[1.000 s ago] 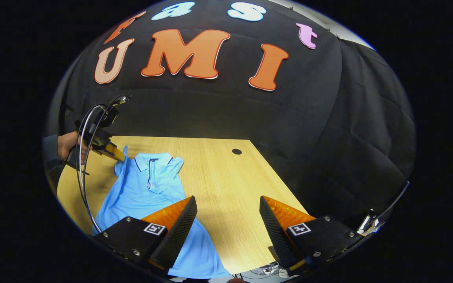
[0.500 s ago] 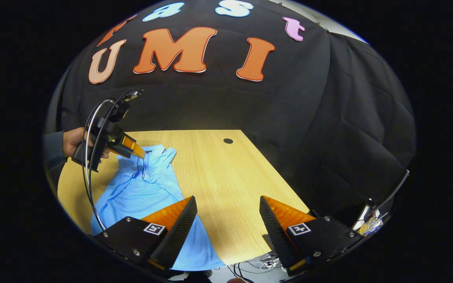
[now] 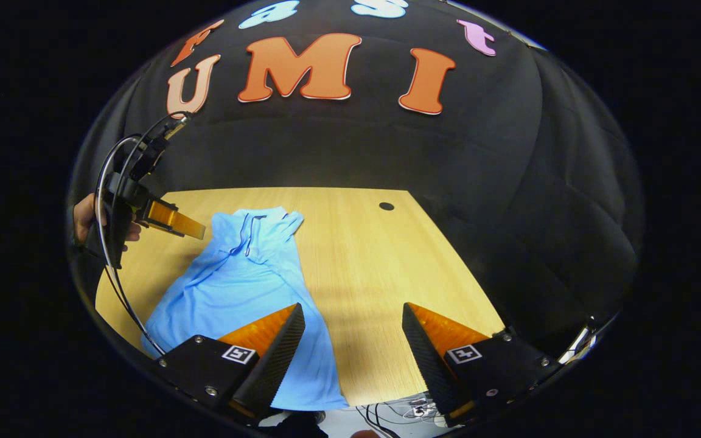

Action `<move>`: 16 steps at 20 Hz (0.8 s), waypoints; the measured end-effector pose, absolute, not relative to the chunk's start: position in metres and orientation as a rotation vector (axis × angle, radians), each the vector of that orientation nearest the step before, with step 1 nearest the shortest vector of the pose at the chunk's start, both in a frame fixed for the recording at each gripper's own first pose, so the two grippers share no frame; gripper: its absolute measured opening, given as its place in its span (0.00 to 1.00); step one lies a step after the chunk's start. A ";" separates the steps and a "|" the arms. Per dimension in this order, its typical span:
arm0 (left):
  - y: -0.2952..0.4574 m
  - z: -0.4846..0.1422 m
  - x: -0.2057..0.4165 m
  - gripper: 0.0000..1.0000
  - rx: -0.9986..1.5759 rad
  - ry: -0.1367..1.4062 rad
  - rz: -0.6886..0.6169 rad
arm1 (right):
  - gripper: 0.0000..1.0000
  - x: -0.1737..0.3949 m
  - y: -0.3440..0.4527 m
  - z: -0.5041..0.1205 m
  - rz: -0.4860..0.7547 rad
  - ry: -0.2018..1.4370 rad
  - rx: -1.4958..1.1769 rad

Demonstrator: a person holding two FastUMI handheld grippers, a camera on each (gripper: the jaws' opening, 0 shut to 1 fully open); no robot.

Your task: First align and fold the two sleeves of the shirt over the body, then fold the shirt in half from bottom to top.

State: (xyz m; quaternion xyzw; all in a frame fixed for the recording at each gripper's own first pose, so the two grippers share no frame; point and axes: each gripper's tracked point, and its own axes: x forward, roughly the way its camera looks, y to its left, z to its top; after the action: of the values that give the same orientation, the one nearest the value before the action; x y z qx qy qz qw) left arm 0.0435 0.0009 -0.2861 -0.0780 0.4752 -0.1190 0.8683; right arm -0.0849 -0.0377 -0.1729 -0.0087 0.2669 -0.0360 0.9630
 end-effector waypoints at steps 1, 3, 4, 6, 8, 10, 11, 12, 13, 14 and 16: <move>0.007 -0.287 0.029 0.99 -0.163 0.998 -0.226 | 0.98 -0.087 -0.035 -0.179 -0.047 0.552 -0.020; 0.016 -0.292 -0.003 0.99 -0.156 1.014 -0.186 | 0.98 -0.094 -0.028 -0.193 0.006 0.588 -0.015; 0.020 -0.295 -0.018 0.99 -0.151 1.028 -0.164 | 0.98 -0.097 -0.025 -0.202 0.031 0.605 -0.012; 0.025 -0.302 -0.049 0.99 -0.144 1.048 -0.130 | 0.99 -0.103 -0.019 -0.222 0.077 0.648 -0.015; 0.026 -0.310 -0.082 0.99 -0.143 1.072 -0.113 | 0.99 -0.111 -0.013 -0.240 0.122 0.689 -0.022; 0.022 -0.322 -0.115 0.99 -0.139 1.111 -0.122 | 0.99 -0.119 -0.008 -0.259 0.156 0.734 -0.016; 0.023 -0.329 -0.131 0.99 -0.127 1.135 -0.120 | 0.99 -0.124 -0.003 -0.270 0.175 0.764 -0.007; 0.025 -0.338 -0.144 0.99 -0.120 1.154 -0.113 | 0.99 -0.129 -0.001 -0.280 0.187 0.792 -0.003; 0.025 -0.345 -0.157 0.99 -0.114 1.178 -0.104 | 1.00 -0.133 -0.001 -0.290 0.191 0.816 -0.007; 0.027 -0.352 -0.169 0.99 -0.111 1.194 -0.096 | 0.99 -0.138 -0.001 -0.298 0.194 0.834 -0.010; 0.030 -0.363 -0.190 0.99 -0.100 1.223 -0.083 | 1.00 -0.147 0.000 -0.313 0.198 0.877 -0.002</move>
State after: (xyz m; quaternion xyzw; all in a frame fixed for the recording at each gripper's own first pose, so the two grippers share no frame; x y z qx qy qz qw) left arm -0.1905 0.0299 -0.3632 -0.0471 0.5735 -0.0390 0.8169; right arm -0.1466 0.0005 -0.3132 -0.0012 0.4240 0.0959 0.9006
